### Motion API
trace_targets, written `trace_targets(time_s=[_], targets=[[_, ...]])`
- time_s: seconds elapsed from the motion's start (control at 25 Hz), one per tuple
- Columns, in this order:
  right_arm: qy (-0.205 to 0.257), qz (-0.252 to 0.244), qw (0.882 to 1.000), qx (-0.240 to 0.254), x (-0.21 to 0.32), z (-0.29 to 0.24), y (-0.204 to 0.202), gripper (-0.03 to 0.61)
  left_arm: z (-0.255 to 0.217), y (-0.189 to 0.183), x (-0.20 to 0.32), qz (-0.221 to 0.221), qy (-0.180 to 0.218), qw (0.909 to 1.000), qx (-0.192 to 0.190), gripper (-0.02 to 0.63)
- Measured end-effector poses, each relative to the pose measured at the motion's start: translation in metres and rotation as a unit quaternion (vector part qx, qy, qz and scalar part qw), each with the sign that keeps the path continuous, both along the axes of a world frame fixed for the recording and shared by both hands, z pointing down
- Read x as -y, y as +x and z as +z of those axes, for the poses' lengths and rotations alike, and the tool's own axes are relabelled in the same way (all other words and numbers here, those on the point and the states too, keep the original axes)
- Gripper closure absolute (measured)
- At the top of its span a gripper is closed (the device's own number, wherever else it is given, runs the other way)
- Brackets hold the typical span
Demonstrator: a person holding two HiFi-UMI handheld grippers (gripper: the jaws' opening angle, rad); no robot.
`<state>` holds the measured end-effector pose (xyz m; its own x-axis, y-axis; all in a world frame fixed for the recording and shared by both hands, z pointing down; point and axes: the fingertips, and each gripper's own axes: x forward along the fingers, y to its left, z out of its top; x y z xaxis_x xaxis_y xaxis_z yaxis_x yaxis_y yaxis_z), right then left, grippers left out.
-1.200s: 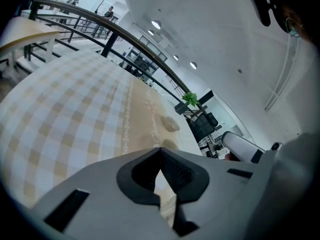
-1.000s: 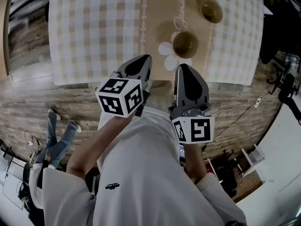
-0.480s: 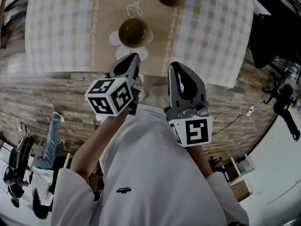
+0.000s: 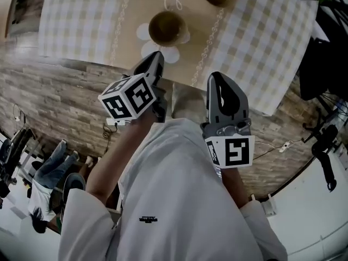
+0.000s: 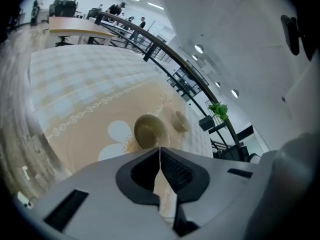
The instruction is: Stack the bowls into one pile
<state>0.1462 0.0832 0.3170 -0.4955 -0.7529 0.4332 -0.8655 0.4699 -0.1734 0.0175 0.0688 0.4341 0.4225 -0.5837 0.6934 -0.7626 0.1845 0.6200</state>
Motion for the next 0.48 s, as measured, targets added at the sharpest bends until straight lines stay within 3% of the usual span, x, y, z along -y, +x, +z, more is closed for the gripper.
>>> trace_targets(time_s=[0.48], targets=[[-0.033, -0.026, 0.999, 0.0, 0.015, 0.026, -0.018, 0.537, 0.045, -0.02, 0.02, -0.08, -0.043, 0.9956, -0.024, 0.589]])
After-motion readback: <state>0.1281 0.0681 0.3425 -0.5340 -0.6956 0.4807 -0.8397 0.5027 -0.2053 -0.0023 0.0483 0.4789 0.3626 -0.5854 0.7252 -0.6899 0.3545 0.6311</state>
